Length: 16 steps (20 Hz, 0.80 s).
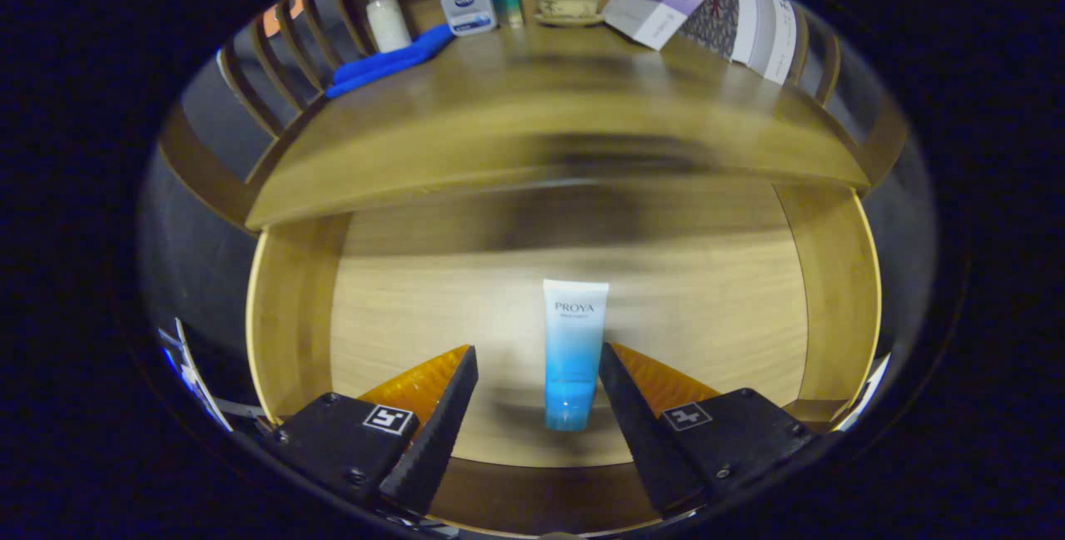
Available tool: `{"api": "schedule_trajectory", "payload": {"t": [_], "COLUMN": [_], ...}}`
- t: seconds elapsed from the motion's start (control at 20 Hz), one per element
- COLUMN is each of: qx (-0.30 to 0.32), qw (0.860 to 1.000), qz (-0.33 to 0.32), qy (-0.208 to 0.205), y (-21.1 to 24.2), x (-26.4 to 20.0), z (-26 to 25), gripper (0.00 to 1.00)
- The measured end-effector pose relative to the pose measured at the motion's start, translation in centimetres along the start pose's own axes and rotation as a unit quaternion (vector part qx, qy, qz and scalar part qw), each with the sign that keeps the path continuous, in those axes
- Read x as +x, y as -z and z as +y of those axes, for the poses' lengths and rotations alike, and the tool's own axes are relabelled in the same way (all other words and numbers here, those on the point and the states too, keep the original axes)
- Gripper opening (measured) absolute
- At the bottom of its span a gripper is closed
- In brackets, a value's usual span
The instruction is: Pull open the drawer, take out the items inside it, and place them on the countertop above the cabinet.
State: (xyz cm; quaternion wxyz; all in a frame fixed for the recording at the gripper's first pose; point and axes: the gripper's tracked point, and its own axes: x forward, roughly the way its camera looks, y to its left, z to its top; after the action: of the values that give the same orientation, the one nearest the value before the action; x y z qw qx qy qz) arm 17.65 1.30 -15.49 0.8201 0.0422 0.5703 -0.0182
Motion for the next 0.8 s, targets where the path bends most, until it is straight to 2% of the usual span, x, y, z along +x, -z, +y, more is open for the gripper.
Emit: {"api": "schedule_trajectory", "payload": {"t": [0.2, 0.35, 0.5, 0.6, 0.75, 0.8], "qx": [0.021, 0.022, 0.016, 0.016, 0.014, 0.013], "qw": [0.999, 0.997, 0.996, 0.996, 0.995, 0.996], "qz": [0.039, 0.071, 0.078, 0.084, 0.084, 0.08], "qy": [0.016, 0.015, 0.036, 0.038, 0.044, 0.045], "y": [0.7, 1.4, 1.4, 1.8, 1.7, 1.5], "x": [1.2, 2.1, 2.9, 3.4, 3.0, 2.4], "z": [-1.3, -1.4, -2.3, -2.3, -2.6, -2.6], "gripper": [0.93, 0.84, 0.8, 0.7, 0.49, 0.49]}}
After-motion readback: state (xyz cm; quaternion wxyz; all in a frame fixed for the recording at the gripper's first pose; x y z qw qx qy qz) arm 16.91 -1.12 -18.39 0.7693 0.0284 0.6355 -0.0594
